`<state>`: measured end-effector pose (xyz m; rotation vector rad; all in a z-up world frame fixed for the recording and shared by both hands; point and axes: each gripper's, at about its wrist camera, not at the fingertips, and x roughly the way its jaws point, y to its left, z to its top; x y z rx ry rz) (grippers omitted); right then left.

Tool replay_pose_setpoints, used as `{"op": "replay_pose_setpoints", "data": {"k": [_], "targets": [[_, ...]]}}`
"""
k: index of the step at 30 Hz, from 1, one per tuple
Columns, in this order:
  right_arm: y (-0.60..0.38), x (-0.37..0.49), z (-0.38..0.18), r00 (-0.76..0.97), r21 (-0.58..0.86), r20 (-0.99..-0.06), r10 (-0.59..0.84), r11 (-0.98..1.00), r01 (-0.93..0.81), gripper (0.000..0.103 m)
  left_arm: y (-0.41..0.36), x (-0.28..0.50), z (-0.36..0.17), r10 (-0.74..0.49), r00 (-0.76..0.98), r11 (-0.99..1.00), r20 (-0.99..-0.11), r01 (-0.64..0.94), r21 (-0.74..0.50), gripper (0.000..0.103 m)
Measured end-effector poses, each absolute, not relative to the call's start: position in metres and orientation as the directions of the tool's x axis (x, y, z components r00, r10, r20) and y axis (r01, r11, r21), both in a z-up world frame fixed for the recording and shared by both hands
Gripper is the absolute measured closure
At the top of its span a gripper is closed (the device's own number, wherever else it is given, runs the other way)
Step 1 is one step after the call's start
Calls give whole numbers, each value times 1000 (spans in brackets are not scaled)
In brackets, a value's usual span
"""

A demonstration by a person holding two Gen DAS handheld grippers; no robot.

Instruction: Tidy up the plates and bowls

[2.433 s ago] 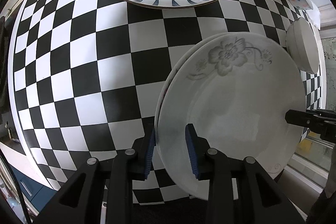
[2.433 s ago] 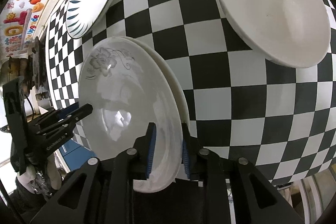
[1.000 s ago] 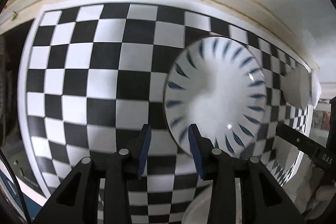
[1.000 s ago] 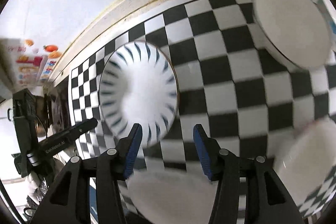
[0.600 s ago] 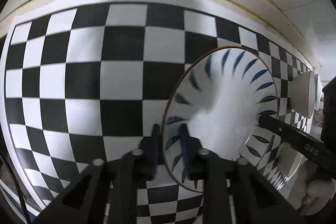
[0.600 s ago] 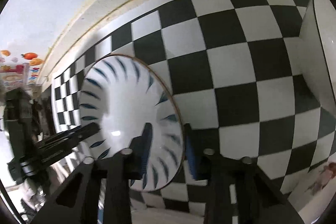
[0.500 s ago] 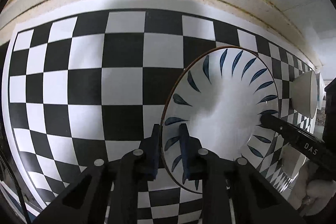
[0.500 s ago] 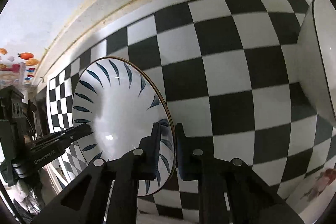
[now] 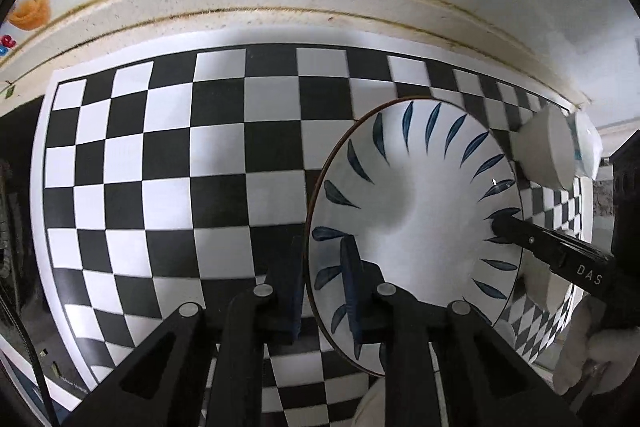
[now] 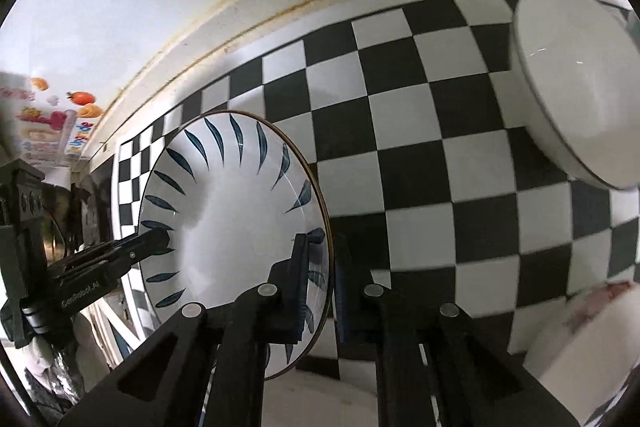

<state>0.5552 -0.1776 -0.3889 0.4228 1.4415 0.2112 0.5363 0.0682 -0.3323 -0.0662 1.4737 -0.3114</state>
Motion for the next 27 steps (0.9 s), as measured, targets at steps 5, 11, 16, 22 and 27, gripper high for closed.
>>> {"op": "replay_pose_setpoints", "data": {"k": [5,11,16,22,27], "targets": [[-183,531,-360,155,412,-905,396,907,85,91,75,518,-300,-258,106,951,-960,202,-233,88],[-194,496,-330,187,428,-893,409,900,75,91,73,488,-267,-270,145,942,-952,246,-229,88],[-202,459,-313,200,440,-886,419,895,72,91,63,458,-253,-268,160,934,-950,285,-216,88],[-211,415,-311,202,457,-879,432,883,102,91,55,421,-253,-264,142,924,-954,320,-208,88],[-225,385,-324,190,461,-881,433,877,137,91,45,397,-270,-260,101,917,-960,336,-213,88]]}}
